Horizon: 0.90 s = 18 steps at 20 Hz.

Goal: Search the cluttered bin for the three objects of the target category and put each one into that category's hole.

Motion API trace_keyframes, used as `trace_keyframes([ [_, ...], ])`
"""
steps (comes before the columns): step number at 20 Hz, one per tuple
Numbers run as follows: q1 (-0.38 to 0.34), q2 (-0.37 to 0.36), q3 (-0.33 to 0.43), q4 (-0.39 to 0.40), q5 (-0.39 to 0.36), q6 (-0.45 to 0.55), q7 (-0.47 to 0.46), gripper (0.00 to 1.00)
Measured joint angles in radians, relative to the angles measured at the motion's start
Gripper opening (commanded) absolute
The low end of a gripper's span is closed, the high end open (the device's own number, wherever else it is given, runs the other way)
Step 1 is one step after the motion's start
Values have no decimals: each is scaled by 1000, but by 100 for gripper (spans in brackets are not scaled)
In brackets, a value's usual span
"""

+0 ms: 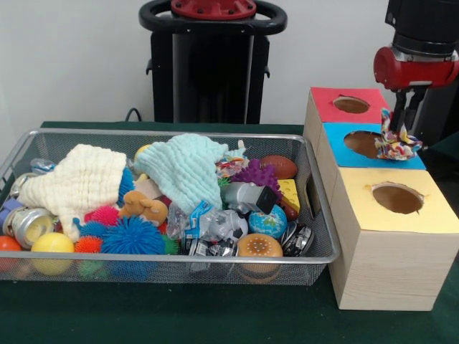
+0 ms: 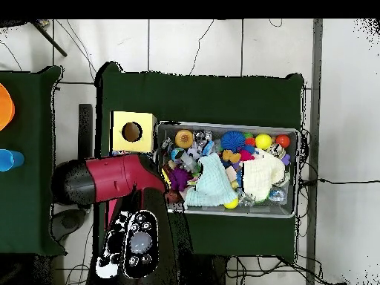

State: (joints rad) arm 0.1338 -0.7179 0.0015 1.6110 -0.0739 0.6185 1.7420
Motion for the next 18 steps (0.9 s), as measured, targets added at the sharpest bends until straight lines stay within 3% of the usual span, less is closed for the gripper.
trace_keyframes([
  [18,0,-47,-11,0,33,-9,0,0],
])
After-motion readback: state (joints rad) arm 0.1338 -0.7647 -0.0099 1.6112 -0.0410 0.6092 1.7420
